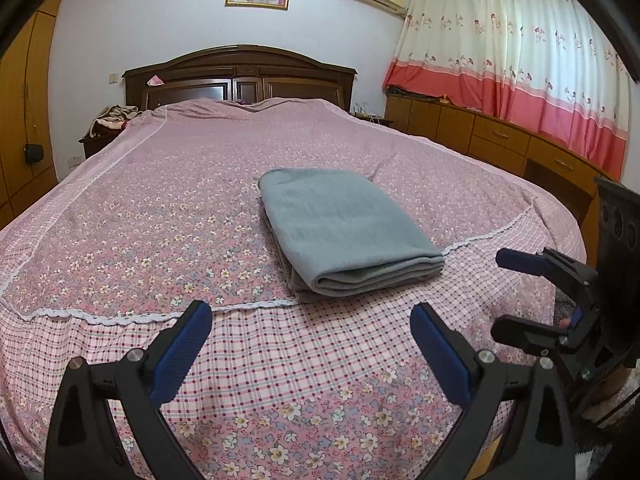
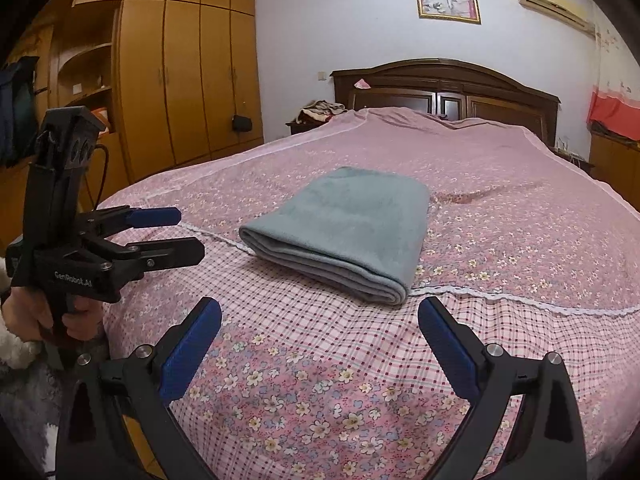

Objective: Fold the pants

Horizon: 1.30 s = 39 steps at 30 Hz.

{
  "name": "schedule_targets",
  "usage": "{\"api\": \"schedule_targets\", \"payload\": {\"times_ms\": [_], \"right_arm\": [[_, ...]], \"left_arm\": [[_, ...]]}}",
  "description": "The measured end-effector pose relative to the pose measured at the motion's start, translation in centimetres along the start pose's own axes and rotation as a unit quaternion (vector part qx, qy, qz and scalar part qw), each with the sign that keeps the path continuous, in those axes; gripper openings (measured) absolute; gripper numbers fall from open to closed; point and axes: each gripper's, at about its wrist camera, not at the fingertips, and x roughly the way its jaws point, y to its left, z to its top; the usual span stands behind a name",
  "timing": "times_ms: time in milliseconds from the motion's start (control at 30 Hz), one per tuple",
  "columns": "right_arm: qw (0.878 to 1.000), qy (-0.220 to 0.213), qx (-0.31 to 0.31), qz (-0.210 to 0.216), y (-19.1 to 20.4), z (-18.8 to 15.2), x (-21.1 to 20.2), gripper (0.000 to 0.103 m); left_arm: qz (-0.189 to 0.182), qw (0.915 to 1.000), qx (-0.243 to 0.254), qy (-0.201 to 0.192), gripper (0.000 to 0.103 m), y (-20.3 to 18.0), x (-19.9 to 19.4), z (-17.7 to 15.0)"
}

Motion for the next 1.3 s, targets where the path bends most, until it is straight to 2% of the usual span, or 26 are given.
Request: {"api": "schedule_targets", "payload": {"times_ms": [1300], "right_arm": [[1.000, 0.013, -0.006, -0.001, 1.0, -0.2, 0.4, 0.101]], "left_arm": [[-0.007, 0.9999, -0.002, 0.009, 0.101, 0.2, 0.3, 0.0]]}}
